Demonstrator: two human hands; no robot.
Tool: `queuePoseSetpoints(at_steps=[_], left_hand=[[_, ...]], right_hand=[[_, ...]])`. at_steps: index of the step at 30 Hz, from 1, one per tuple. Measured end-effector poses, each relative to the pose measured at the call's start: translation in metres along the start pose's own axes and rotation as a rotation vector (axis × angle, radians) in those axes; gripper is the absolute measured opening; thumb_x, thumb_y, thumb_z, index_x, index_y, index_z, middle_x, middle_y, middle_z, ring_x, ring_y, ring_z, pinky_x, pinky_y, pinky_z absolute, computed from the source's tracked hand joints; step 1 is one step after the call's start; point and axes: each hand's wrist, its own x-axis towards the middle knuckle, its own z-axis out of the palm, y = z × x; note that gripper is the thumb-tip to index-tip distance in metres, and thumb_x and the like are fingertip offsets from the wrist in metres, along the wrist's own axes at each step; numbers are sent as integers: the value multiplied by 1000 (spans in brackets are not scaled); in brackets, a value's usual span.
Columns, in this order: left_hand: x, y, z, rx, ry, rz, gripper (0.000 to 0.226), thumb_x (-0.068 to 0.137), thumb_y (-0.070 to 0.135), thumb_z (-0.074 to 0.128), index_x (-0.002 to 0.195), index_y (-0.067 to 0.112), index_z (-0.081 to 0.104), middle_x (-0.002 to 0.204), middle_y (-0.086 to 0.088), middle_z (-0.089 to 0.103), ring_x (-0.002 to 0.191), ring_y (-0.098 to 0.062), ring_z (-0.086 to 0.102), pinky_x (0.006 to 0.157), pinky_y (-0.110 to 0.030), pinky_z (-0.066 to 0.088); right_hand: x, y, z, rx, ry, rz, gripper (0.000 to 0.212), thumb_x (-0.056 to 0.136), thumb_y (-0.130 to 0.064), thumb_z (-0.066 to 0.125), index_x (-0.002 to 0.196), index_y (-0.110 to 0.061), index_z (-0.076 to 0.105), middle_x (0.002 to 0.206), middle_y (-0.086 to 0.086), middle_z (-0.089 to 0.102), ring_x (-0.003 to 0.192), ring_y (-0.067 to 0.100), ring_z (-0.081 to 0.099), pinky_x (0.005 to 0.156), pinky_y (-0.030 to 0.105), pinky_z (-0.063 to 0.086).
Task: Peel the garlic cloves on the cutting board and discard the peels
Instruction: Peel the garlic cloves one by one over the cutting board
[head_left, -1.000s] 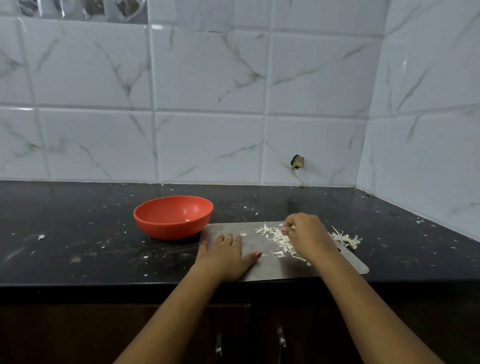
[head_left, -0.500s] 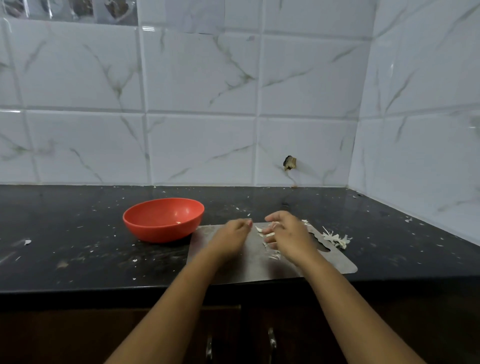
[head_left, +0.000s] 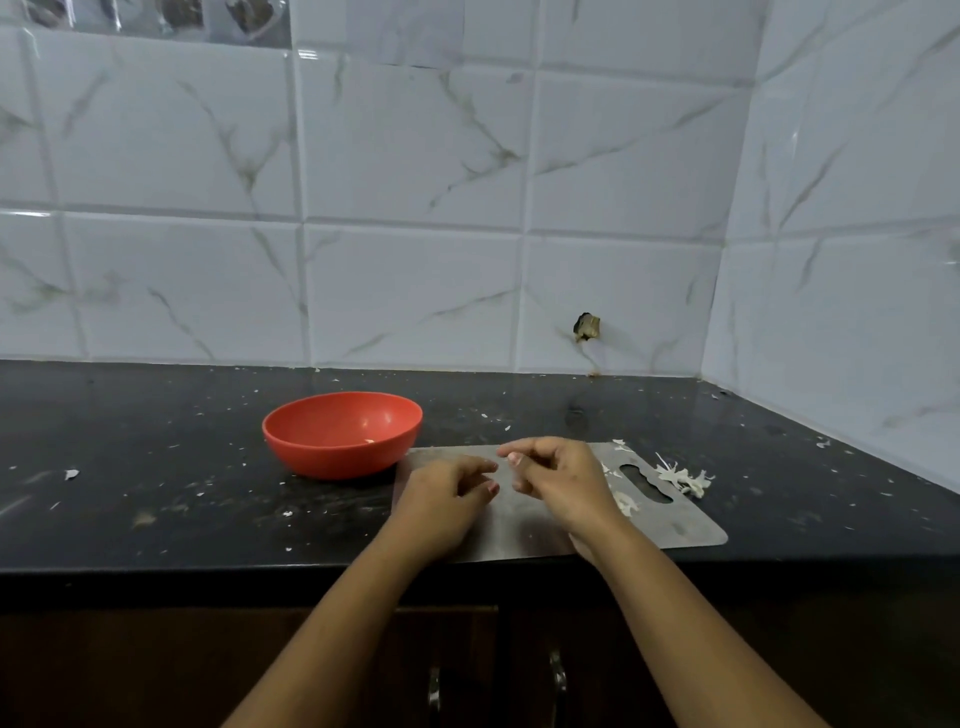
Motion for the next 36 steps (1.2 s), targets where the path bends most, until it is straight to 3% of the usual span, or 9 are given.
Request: queuePoseSetpoints(at_steps=[2, 6, 10, 17, 23, 27, 33, 36], left_hand=[[0, 0, 5, 17, 44, 53, 29, 92, 23, 61, 121, 25, 65, 108, 5, 71, 96, -5, 63, 88, -19, 46], [2, -5, 8, 33, 129, 87, 14, 90, 22, 63, 97, 24, 75, 82, 4, 73, 74, -9, 64, 76, -32, 52], [1, -7, 10, 76, 203, 59, 14, 89, 19, 62, 82, 20, 74, 78, 2, 72, 71, -13, 65, 73, -37, 53], [-5, 2, 12, 261, 251, -8, 21, 93, 26, 52, 98, 23, 72, 96, -2, 70, 90, -21, 64, 74, -32, 48], [-11, 4, 18, 501, 337, -56, 26, 99, 25, 40, 108, 26, 64, 100, -1, 66, 94, -21, 61, 67, -28, 40], [-12, 5, 18, 519, 350, -66, 24, 100, 28, 40, 106, 26, 64, 98, -1, 66, 91, -20, 61, 63, -26, 35], [-10, 5, 18, 457, 285, 56, 28, 99, 24, 39, 117, 34, 57, 111, 9, 65, 101, -12, 58, 71, -23, 38], [-11, 6, 16, 468, 281, 74, 28, 98, 20, 39, 112, 33, 60, 109, 8, 66, 99, -11, 59, 69, -22, 37]], right_hand=[[-1, 1, 7, 45, -33, 27, 17, 90, -1, 63, 86, -14, 73, 70, 0, 70, 65, 7, 63, 64, 16, 51], [0, 1, 9, 79, -47, 46, 8, 83, -3, 73, 78, -6, 67, 65, 10, 69, 54, 10, 60, 52, 18, 48], [0, -1, 8, 115, -139, 71, 9, 91, -1, 62, 85, 4, 67, 64, 7, 69, 50, 6, 58, 51, 14, 48], [2, 11, 10, -74, -121, 43, 21, 98, -3, 50, 83, -3, 65, 71, 8, 69, 56, 9, 59, 57, 17, 50], [-2, 10, 10, -212, -110, 22, 25, 90, 5, 46, 93, -6, 69, 77, 5, 72, 59, 6, 61, 69, 23, 55], [-4, 8, 9, -164, -114, 30, 25, 87, 7, 51, 92, -7, 71, 77, 6, 73, 64, 11, 63, 74, 28, 56], [-6, 7, 9, -184, -101, -1, 20, 87, 4, 53, 94, -6, 69, 77, 9, 73, 61, 8, 62, 68, 25, 53], [-6, 7, 9, -171, -93, -12, 20, 86, 5, 50, 94, -6, 65, 77, 8, 73, 62, 11, 63, 70, 28, 54]])
